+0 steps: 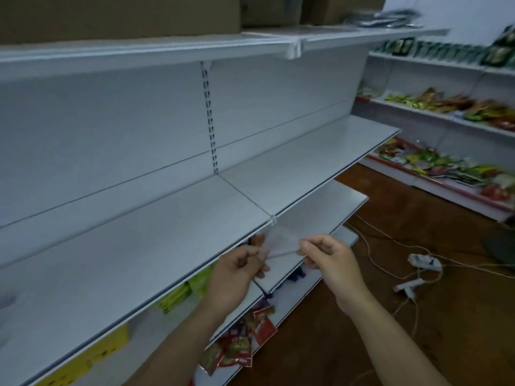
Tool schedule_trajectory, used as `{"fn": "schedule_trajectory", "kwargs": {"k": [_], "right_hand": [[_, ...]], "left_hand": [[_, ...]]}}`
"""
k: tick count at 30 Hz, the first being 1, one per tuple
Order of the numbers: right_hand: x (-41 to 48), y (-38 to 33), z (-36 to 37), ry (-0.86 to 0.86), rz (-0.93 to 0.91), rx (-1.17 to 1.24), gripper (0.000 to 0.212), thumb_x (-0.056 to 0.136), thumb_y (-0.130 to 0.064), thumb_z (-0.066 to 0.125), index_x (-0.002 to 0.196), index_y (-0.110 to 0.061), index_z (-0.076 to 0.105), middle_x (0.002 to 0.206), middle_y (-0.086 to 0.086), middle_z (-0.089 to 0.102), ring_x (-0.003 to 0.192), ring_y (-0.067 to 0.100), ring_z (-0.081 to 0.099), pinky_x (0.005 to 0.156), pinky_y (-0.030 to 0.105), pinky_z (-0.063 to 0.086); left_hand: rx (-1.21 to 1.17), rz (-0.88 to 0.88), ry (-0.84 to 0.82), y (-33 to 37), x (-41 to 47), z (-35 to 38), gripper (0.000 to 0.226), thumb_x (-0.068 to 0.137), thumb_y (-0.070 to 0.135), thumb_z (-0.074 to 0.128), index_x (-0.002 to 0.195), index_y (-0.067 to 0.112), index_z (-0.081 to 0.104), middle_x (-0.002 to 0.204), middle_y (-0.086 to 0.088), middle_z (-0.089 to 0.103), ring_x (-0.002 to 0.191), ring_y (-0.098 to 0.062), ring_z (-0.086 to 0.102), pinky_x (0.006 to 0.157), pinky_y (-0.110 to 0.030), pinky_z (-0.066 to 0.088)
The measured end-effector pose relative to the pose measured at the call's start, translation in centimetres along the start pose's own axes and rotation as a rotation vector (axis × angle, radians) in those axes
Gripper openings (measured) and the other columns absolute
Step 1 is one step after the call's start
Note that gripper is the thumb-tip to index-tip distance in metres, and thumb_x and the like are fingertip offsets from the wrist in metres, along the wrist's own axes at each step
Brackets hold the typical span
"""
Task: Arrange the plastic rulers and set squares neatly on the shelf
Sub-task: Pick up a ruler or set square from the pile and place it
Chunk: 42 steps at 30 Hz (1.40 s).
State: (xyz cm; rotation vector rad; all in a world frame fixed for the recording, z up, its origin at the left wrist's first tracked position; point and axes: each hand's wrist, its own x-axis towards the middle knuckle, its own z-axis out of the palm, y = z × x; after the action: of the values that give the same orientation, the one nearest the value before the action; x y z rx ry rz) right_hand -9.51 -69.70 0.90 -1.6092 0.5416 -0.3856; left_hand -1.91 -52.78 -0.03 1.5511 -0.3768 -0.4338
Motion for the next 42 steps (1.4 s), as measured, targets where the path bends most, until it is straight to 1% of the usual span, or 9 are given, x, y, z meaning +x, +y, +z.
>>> {"fn": "schedule_trajectory", "kwargs": {"k": [7,13,18,24,27,29,32,35,42], "right_hand": [[6.3,1.4,-6.2,0.068,0.070,0.065,0.008,0.090,-0.014,0.063,0.093,-0.011,0.069,0.083,0.006,0.072,0.073,0.014,0.065,0.063,0.019,0.050],[13.8,2.7,-9.3,0.093,0.127,0.108,0.008,0.090,-0.013,0.062,0.094,-0.010,0.068,0.080,0.004,0.071,0.063,0.005,0.063,0.059,0.015,0.049],[21.3,2.2,-11.8,0.080,0.128,0.069,0.007,0.090,-0.011,0.062,0.090,-0.009,0.069,0.077,0.003,0.071,0.064,0.007,0.061,0.059,0.016,0.048],[27.6,2.3,-12.8,0.026,0.116,0.013,0.009,0.091,-0.013,0.061,0.090,-0.011,0.070,0.080,0.003,0.072,0.065,0.005,0.062,0.061,0.016,0.050],[29.4,2.4,-12.0,-0.054,0.107,0.010,0.008,0.091,-0.014,0.062,0.094,-0.015,0.069,0.082,0.004,0.072,0.067,0.006,0.063,0.063,0.015,0.050],[31.0,2.6,-11.1,-0.118,0.094,-0.002,0.011,0.090,-0.014,0.063,0.098,-0.020,0.068,0.080,0.002,0.072,0.068,0.007,0.064,0.063,0.015,0.049],[32.8,3.0,-9.6,-0.253,0.033,-0.070,0.012,0.090,-0.016,0.063,0.097,-0.025,0.068,0.079,-0.003,0.072,0.069,0.007,0.065,0.063,0.015,0.049],[34.0,3.0,-8.2,-0.412,-0.036,-0.143,0.012,0.090,-0.018,0.063,0.094,-0.028,0.068,0.081,-0.009,0.072,0.073,0.006,0.066,0.066,0.015,0.050],[36.6,3.9,-6.1,-0.735,-0.231,-0.313,0.019,0.086,-0.019,0.069,0.102,-0.030,0.069,0.083,-0.014,0.069,0.077,0.000,0.061,0.071,0.009,0.046]], "left_hand": [[0.029,-0.022,-0.022,-0.8,7.3,6.9,0.012,0.090,0.009,0.062,0.087,0.012,0.073,0.070,-0.004,0.070,0.065,-0.013,0.063,0.065,-0.022,0.052],[0.017,-0.042,-0.015,-2.1,15.2,10.9,0.017,0.091,0.004,0.059,0.089,0.014,0.073,0.069,-0.001,0.070,0.063,-0.008,0.062,0.061,-0.016,0.048],[0.075,-0.017,-0.032,-2.3,22.0,13.4,0.015,0.092,0.011,0.060,0.092,0.017,0.073,0.073,-0.001,0.072,0.067,-0.011,0.065,0.067,-0.018,0.050],[0.220,0.040,0.023,-2.4,27.4,14.5,0.013,0.091,0.016,0.062,0.095,0.021,0.073,0.082,0.011,0.071,0.076,-0.002,0.065,0.066,-0.008,0.046],[0.247,0.044,0.128,-3.1,27.7,13.9,0.015,0.089,0.023,0.065,0.101,0.026,0.072,0.085,0.022,0.065,0.077,0.001,0.061,0.065,-0.016,0.050],[0.229,0.044,0.215,-3.9,27.7,13.4,0.019,0.087,0.020,0.067,0.104,0.027,0.071,0.084,0.020,0.064,0.075,-0.001,0.060,0.069,-0.023,0.052],[0.246,0.048,0.345,-4.4,26.9,12.5,0.026,0.085,0.012,0.069,0.107,0.025,0.069,0.087,0.012,0.068,0.078,-0.004,0.062,0.074,-0.014,0.048],[0.270,0.029,0.477,-4.1,25.3,12.0,0.024,0.085,0.010,0.069,0.105,0.024,0.070,0.089,0.007,0.069,0.077,-0.005,0.061,0.070,-0.012,0.047],[0.379,-0.071,0.679,-4.9,23.6,11.0,0.023,0.084,0.014,0.071,0.106,0.022,0.071,0.091,0.009,0.069,0.078,0.003,0.061,0.071,-0.007,0.046]]}}
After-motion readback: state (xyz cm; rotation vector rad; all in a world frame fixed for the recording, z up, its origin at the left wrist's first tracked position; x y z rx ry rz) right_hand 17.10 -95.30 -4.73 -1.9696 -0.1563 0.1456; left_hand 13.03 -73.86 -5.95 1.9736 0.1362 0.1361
